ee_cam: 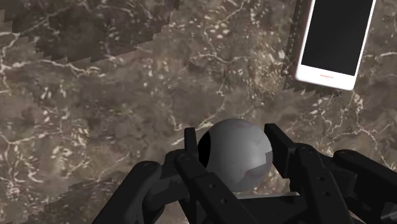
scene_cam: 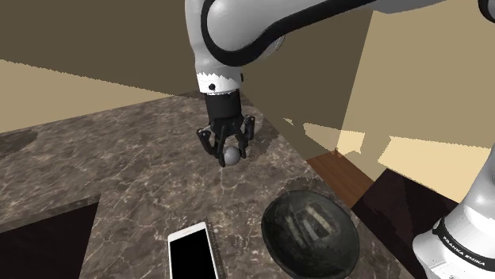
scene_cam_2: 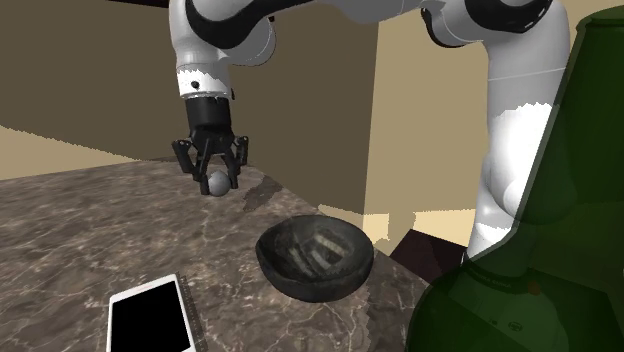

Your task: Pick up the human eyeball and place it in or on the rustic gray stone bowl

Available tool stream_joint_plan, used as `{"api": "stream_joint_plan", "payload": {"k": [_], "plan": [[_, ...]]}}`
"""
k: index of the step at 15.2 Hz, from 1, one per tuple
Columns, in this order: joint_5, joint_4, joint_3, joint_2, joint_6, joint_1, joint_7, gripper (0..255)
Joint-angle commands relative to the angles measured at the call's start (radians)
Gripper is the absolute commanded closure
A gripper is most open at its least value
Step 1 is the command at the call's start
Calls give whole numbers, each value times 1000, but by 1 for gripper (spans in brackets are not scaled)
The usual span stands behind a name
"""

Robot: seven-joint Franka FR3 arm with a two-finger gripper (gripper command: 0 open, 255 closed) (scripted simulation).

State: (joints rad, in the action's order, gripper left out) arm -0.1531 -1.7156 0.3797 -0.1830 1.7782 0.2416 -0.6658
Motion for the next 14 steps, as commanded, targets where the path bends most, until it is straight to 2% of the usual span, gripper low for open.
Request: {"api": "stream_joint_plan", "payload": {"k": [1,10,14], "plan": [[0,22,0,3,-25,0,-4,255],[0,129,1,7,-134,0,-22,255],[-61,-61,15,165,-89,1,-22,255]]}}
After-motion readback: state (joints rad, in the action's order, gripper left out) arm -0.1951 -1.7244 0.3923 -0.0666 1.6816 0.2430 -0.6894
